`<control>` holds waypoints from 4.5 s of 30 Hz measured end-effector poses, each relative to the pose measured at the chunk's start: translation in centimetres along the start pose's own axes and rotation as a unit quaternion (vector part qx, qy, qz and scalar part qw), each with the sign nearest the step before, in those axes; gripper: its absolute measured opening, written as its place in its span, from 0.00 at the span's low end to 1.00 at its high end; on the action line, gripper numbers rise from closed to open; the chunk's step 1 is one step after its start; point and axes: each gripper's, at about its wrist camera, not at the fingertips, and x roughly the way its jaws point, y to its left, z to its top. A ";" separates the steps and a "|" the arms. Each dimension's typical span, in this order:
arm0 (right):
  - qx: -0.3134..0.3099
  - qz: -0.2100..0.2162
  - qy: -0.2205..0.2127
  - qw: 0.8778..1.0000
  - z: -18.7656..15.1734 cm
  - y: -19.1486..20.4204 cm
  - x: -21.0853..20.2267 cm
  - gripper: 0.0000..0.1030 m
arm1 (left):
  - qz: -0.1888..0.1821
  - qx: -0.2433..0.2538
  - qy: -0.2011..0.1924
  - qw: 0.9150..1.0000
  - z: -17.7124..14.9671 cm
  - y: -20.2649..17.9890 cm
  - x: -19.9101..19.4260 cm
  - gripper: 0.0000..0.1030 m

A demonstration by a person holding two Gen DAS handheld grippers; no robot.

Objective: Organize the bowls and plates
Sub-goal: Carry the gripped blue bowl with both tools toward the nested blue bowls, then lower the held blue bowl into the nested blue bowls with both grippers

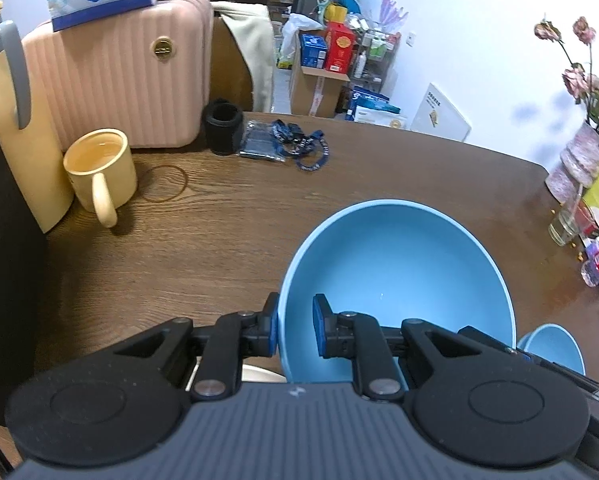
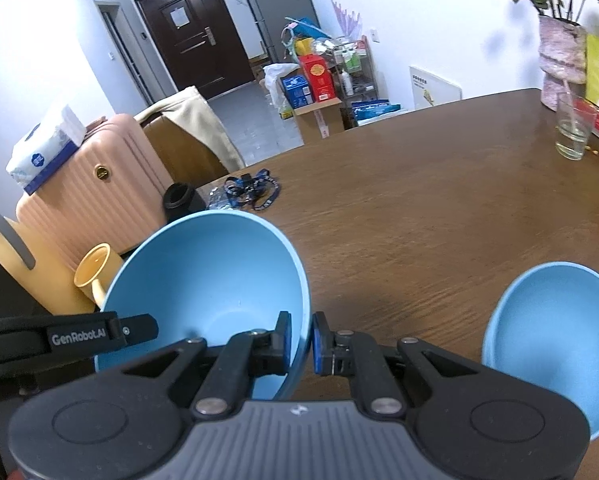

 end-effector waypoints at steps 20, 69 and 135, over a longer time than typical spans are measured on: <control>0.026 -0.028 -0.017 0.999 -1.0 -4.1 -3.0 0.10 | -0.022 0.039 0.005 0.999 -1.9 -4.8 -0.8 0.17; 0.083 -0.107 -0.048 0.990 0.3 -16.0 -7.0 0.10 | -0.094 0.112 0.021 0.989 -3.1 -18.1 1.0 0.17; -0.047 -0.213 0.017 0.976 -1.9 -18.3 -3.3 0.10 | -0.060 0.179 0.077 0.979 -8.4 -23.0 5.9 0.17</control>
